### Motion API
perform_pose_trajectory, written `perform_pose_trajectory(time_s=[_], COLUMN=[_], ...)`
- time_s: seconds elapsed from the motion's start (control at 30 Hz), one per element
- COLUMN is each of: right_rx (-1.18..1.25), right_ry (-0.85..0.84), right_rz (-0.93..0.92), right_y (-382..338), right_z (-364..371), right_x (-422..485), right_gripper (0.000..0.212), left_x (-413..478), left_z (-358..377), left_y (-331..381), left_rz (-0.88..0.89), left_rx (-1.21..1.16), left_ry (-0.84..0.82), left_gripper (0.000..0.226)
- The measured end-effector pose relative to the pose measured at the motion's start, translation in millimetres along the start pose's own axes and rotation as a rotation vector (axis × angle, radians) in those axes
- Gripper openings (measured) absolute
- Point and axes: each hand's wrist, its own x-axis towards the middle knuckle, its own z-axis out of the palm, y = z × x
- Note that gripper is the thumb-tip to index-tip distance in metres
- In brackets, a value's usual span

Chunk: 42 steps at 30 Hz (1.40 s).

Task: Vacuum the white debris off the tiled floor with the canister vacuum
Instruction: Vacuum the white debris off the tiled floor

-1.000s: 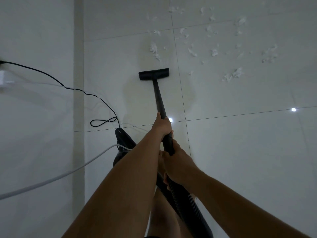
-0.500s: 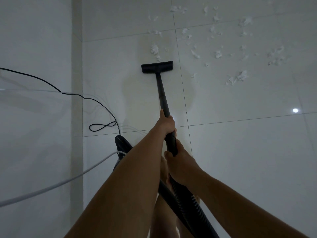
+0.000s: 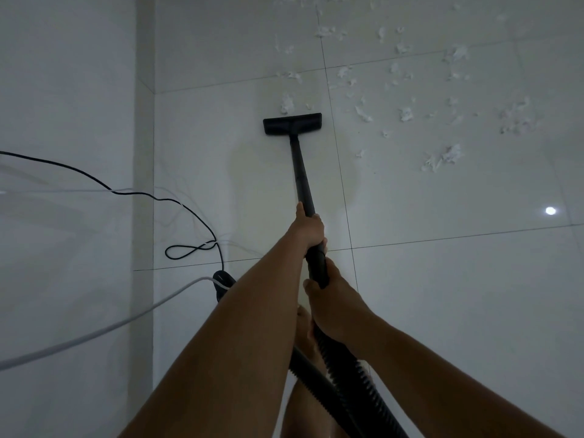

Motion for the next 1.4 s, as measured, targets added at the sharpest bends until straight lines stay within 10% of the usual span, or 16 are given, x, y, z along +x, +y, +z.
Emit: perform_pose_trajectory(time_s=[1.4], right_rx=[-0.025], right_ry=[-0.033], right_rz=[-0.023], right_y=[-66.3], right_z=[-41.4], right_x=[48.1], right_gripper=[0.06], left_x=[42.0], left_z=[-18.2], left_y=[81.3], left_rz=[-0.013], left_rx=[-0.005], left_ry=[0.022], left_gripper=[0.068])
